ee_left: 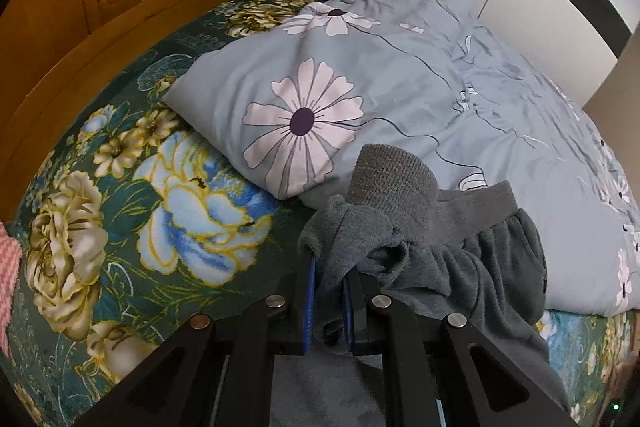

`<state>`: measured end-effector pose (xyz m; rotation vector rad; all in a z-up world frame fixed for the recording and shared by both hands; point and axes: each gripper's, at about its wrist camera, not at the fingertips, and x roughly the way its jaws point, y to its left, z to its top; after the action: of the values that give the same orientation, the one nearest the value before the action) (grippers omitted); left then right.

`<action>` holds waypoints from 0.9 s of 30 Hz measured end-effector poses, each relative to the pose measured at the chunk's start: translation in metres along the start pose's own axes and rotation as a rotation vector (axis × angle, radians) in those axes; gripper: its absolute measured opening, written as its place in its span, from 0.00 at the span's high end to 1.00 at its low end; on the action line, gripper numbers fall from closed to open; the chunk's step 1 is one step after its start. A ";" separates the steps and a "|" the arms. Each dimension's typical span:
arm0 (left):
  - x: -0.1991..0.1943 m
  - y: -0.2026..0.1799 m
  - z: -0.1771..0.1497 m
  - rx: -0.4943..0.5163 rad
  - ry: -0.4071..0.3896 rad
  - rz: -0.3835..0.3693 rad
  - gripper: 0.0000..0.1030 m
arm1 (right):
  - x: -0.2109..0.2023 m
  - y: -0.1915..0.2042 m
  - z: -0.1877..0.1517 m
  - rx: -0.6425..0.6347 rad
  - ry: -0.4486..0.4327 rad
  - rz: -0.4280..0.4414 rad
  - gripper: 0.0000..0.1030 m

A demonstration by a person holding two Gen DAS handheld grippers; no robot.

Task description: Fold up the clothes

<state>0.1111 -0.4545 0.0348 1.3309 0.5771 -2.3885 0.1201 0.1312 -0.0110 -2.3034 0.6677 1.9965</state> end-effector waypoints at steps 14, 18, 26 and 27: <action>-0.056 -0.028 0.008 -0.011 -0.066 -0.205 0.88 | -0.222 0.083 0.095 -0.199 -0.610 -0.206 0.96; -0.048 -0.033 0.000 -0.048 -0.026 -0.219 0.88 | -0.231 0.109 0.113 -0.219 -0.676 -0.235 0.94; -0.019 -0.045 -0.015 -0.068 0.065 -0.223 0.88 | -0.115 0.097 0.100 -0.334 -0.456 -0.319 0.60; -0.020 -0.048 -0.013 -0.049 0.058 -0.221 0.88 | -0.110 0.096 0.094 -0.351 -0.461 -0.326 0.47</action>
<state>0.1071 -0.4046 0.0539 1.3833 0.8334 -2.4962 -0.0096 0.1048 0.1010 -1.8111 -0.0875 2.4822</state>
